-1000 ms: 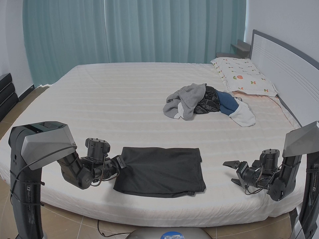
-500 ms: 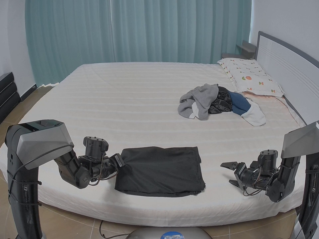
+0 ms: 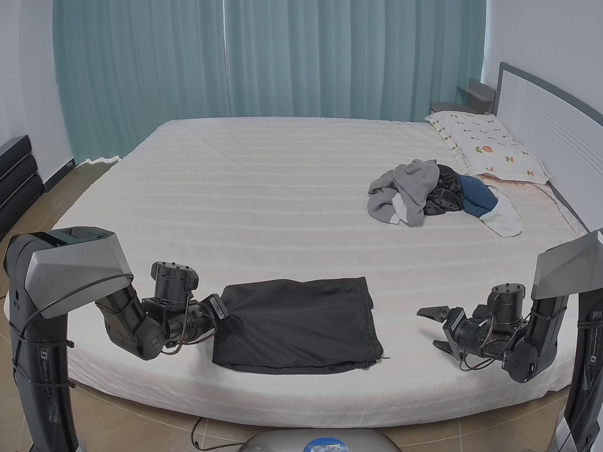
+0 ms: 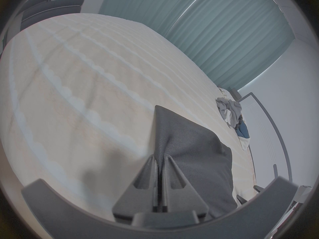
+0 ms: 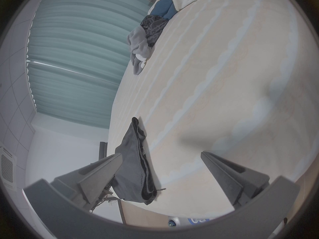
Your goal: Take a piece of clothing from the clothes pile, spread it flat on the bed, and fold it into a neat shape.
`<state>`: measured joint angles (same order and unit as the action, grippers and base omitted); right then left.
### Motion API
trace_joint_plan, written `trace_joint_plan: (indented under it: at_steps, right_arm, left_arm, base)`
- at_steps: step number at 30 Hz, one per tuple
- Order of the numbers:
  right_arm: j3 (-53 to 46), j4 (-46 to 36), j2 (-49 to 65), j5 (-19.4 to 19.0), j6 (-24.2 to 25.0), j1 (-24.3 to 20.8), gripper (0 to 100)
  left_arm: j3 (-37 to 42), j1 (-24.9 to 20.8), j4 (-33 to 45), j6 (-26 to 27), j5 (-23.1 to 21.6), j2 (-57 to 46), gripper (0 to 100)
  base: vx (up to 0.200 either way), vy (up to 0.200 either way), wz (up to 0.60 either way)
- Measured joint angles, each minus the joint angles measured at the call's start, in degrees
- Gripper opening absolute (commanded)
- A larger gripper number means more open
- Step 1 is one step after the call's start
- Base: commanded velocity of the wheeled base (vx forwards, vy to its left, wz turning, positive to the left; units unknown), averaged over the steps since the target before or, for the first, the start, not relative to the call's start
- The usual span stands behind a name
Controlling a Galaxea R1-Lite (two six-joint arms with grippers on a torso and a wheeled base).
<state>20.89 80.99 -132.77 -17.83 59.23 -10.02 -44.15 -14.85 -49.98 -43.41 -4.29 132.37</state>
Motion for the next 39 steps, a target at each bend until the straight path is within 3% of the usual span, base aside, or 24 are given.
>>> trace_joint_plan:
  at_steps: [24,33,39]
  right_arm:
    - [-0.09,0.02,-0.01,0.07,-0.06,-0.26,100]
    - [-0.32,-0.04,0.22,-0.04,0.07,-0.80,100]
    - [-0.94,0.99,0.20,0.11,0.07,-2.13,100]
  left_arm:
    - [0.20,0.71,0.00,-0.16,0.00,-0.09,0]
    - [0.99,0.09,0.01,-0.40,-0.02,-0.17,0]
    - [1.02,-0.28,0.06,-3.39,-0.30,-0.56,0]
  base:
    - [0.000,0.200,0.00]
    - [0.000,0.000,0.00]
    - [0.000,0.000,0.00]
